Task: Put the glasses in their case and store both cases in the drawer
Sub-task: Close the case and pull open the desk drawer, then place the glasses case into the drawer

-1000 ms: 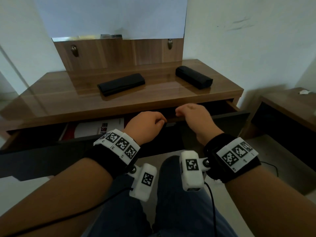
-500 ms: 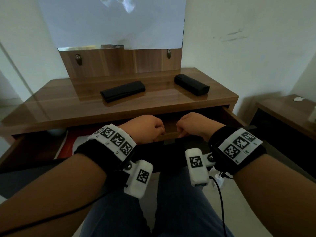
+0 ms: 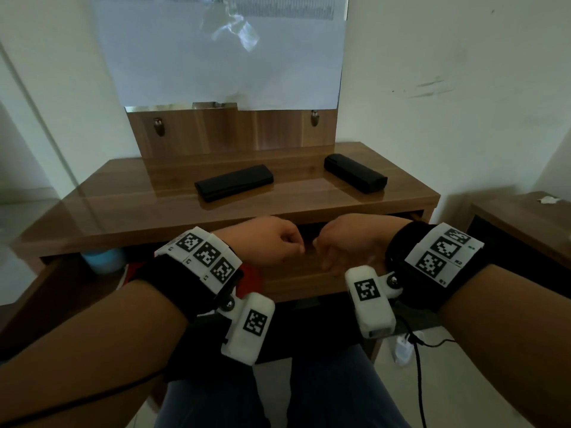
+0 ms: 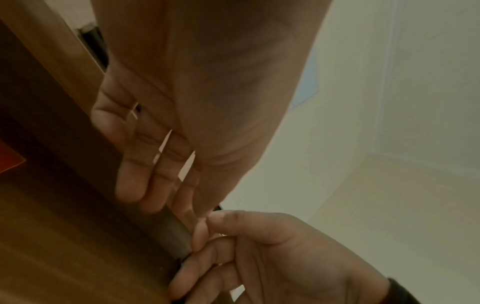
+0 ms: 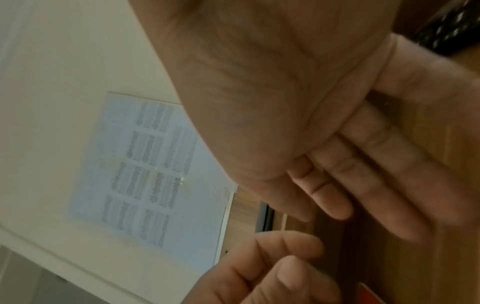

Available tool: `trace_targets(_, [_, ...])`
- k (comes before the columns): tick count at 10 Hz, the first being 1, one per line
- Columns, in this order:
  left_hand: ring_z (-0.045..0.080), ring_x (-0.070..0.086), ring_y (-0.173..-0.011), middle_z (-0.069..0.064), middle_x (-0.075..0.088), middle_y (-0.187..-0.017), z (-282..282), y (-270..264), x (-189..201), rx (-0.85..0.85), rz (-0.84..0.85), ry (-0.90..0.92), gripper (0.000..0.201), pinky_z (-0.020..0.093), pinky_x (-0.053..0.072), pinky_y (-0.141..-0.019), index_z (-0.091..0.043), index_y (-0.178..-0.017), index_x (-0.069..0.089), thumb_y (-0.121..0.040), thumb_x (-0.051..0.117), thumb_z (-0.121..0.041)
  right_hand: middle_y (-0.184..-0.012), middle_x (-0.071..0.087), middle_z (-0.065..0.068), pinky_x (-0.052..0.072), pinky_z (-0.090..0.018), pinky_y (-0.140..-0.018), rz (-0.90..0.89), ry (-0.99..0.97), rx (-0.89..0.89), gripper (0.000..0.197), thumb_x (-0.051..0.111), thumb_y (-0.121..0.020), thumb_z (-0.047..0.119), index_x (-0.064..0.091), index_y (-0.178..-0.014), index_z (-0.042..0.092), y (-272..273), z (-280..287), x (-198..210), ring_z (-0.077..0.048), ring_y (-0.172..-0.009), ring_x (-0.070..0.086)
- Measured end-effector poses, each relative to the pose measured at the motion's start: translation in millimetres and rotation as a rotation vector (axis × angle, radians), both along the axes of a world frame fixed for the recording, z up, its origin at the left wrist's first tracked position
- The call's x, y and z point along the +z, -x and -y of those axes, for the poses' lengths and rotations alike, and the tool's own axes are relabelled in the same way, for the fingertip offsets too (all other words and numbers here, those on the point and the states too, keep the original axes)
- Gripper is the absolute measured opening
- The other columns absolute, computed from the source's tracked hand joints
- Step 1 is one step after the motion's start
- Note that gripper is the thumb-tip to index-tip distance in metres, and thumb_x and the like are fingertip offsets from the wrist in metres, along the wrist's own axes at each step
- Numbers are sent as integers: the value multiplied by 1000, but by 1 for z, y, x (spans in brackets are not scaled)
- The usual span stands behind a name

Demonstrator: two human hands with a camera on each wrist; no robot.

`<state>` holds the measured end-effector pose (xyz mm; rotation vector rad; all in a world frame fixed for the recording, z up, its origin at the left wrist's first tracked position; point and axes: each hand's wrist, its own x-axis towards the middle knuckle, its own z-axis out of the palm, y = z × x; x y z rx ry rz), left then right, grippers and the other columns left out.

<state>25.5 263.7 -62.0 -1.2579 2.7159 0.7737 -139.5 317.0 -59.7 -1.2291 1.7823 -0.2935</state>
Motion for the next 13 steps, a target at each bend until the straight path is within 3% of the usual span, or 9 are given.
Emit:
trace_targets(3, [13, 52, -114, -1, 55, -134, 56, -22, 24, 369, -324, 142, 51, 23, 39, -87, -24, -133, 51, -86, 56, -44, -116, 66, -7, 50, -38, -87, 340, 249, -141, 34, 50, -96, 36, 58, -120, 14, -10, 49, 30, -20, -100, 64])
trace_targets(5, [27, 46, -126, 6, 41, -145, 107, -32, 40, 542, -233, 136, 68, 40, 43, -102, -31, -138, 41, -76, 61, -51, -121, 62, -10, 51, -34, -78, 472, 334, -295, 31, 50, -97, 33, 59, -118, 12, -21, 97, 45, -21, -102, 61])
trace_targets(6, [36, 36, -134, 10, 27, -153, 128, -35, 41, 624, -123, 165, 75, 50, 36, -109, -31, -144, 35, -76, 61, -51, -129, 58, -11, 49, -37, -90, 507, 346, -371, 38, 50, -98, 31, 53, -128, 8, -28, 121, 45, -24, -111, 58])
trace_targets(7, [35, 33, -138, 10, 21, -157, 147, -41, 37, 697, -103, 117, 81, 48, 33, -113, -25, -148, 30, -77, 58, -54, -141, 52, -16, 45, -39, -102, 526, 342, -415, 35, 47, -99, 26, 53, -129, 8, -33, 139, 47, -29, -127, 51])
trace_targets(8, [32, 38, -135, 11, 28, -156, 163, -47, 37, 746, -127, 15, 86, 45, 36, -111, -21, -149, 28, -76, 56, -57, -141, 52, -12, 49, -39, -94, 592, 318, -437, 40, 45, -100, 24, 46, -136, 6, -41, 153, 48, -30, -115, 59])
trace_targets(9, [31, 38, -136, 9, 32, -154, 166, -50, 35, 803, -224, -65, 69, 44, 37, -110, -19, -148, 32, -87, 52, -43, -126, 58, -6, 47, -36, -97, 543, 335, -448, 45, 51, -95, 34, 48, -134, 10, -49, 173, 43, -21, -100, 58])
trace_targets(10, [31, 39, -135, 13, 38, -151, 170, -50, 30, 791, -268, -4, 53, 39, 36, -111, -17, -146, 35, -94, 46, -13, -137, 54, -12, 42, -45, -105, 489, 365, -411, 50, 54, -91, 38, 50, -134, 13, -43, 197, 23, -31, -125, 52])
trace_targets(12, [34, 59, -111, 17, 60, -125, 172, -40, 18, 935, -663, -250, 51, 42, 51, -84, -8, -128, 56, -82, 52, -30, -142, 49, -17, 41, -42, -103, 419, 362, -403, 45, 49, -97, 28, 48, -135, 4, -57, 192, 29, -33, -131, 47])
trace_targets(13, [22, 59, -93, 7, 62, -113, 181, -36, 8, 1000, -675, -240, 60, 32, 49, -70, -17, -123, 59, -68, 53, -42, -142, 49, -17, 42, -41, -102, 407, 374, -395, 45, 49, -97, 28, 49, -135, 3, -59, 191, 28, -33, -130, 48])
